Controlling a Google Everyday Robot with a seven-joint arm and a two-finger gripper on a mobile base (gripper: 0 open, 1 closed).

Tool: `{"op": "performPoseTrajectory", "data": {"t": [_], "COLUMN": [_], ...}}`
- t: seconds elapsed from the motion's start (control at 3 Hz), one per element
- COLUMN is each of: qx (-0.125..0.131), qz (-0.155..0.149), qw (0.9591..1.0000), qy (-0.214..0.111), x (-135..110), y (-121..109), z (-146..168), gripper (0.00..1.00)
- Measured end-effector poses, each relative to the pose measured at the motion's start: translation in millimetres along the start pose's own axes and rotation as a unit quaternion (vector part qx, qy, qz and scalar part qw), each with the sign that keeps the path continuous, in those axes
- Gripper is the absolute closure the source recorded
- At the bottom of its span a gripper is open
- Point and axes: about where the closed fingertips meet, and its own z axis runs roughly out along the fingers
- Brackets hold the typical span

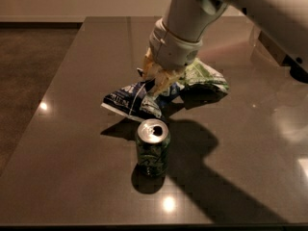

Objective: Move blue chip bag near green can

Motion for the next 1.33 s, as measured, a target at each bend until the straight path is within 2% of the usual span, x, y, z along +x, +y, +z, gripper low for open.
{"op": "performPoseTrajectory", "data": {"t": [0.33, 1.0, 1.33], "qx": [-0.004, 0.000, 0.000], "qz": [-0.030, -0.030, -0.030], "qw": [0.9995, 0.9995, 0.9995], "qy": [-0.004, -0.002, -0.002], "x": [-8.3, -10.3, -10.4], "y": [22.3, 19.4, 19.3], "z": [-4.1, -4.7, -4.7], "gripper": [0.46, 0.00, 0.00]}}
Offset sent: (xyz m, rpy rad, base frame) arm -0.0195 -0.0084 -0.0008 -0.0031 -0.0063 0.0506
